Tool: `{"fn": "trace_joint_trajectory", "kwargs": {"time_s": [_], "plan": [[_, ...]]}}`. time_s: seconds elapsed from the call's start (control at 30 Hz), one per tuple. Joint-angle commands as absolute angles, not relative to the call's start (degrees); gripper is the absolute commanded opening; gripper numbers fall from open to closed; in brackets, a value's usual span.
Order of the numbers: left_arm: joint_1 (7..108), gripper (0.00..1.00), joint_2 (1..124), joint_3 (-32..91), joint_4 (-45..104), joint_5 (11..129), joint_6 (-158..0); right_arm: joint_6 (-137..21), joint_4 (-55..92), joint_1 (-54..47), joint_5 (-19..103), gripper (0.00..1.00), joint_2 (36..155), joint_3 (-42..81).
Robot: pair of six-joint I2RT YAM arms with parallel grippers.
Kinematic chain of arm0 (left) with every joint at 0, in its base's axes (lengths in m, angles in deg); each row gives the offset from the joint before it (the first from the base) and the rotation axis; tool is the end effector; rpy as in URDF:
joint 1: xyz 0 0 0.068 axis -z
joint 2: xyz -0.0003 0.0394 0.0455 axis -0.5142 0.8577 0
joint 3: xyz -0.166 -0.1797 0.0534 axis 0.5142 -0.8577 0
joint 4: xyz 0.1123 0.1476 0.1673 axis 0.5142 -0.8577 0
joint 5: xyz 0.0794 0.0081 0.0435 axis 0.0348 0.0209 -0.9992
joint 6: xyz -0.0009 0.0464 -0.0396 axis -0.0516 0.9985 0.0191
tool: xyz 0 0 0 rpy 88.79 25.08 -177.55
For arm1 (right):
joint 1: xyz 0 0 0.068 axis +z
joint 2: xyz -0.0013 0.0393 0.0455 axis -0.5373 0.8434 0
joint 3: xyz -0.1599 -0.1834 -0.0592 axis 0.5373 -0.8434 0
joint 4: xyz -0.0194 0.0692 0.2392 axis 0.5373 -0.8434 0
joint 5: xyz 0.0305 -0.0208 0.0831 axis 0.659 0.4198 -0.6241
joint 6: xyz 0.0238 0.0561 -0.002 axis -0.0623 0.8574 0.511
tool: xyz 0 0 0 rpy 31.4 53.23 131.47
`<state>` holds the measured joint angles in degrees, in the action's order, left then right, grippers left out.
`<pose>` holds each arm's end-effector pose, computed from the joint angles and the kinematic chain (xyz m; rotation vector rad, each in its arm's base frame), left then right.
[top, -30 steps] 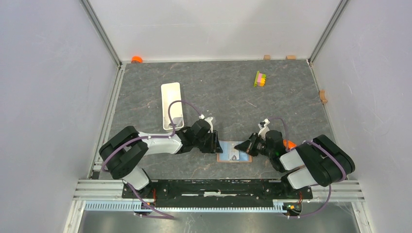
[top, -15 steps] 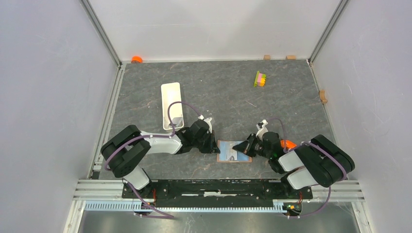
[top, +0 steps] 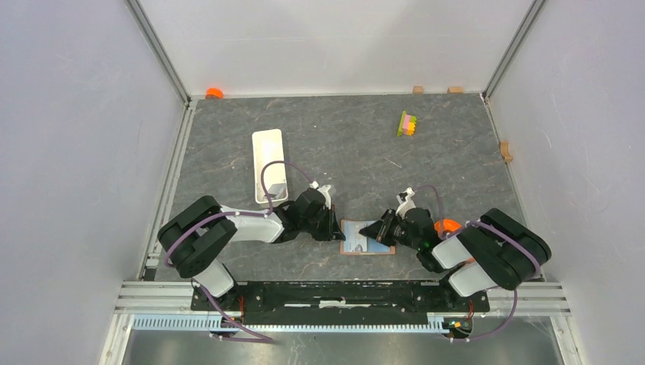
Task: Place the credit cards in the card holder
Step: Insert the credit card into the card holder.
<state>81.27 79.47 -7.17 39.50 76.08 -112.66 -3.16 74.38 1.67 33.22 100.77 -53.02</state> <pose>0.1770 -0.2307 0.1087 0.2389 2.5946 -1.0198 0.1555 0.1207 0.0747 0.3577 2.2872 1.2442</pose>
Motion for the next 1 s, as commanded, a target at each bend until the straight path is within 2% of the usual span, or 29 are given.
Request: {"fn": "trace_joint_trajectory", "kwargs": {"time_s": [0.0, 0.23, 0.3, 0.43, 0.7, 0.97], "plan": [[82.3, 0.02, 81.1, -9.6, 38.8, 75.3, -113.8, -9.9, 55.2, 2.7, 37.5, 0.22, 96.7, -52.9], [82.2, 0.02, 81.3, -9.9, 39.8, 75.6, -114.1, -19.9, 35.1, 2.7, 46.6, 0.45, 83.0, -46.8], [82.2, 0.02, 81.2, -10.0, 40.0, 75.6, -114.1, -22.2, 30.3, 2.8, 48.4, 0.49, 80.3, -45.2], [82.2, 0.02, 81.7, -10.0, 40.6, 75.9, -114.2, -23.3, 26.2, 3.2, 47.5, 0.50, 78.3, -43.9], [82.2, 0.02, 82.4, -10.1, 41.5, 76.8, -114.4, -20.7, 27.4, 7.3, 44.6, 0.42, 79.8, -43.2], [82.2, 0.02, 82.4, -10.0, 42.3, 77.8, -114.4, -19.3, 28.7, 11.1, 44.8, 0.40, 82.8, -40.1]]}}
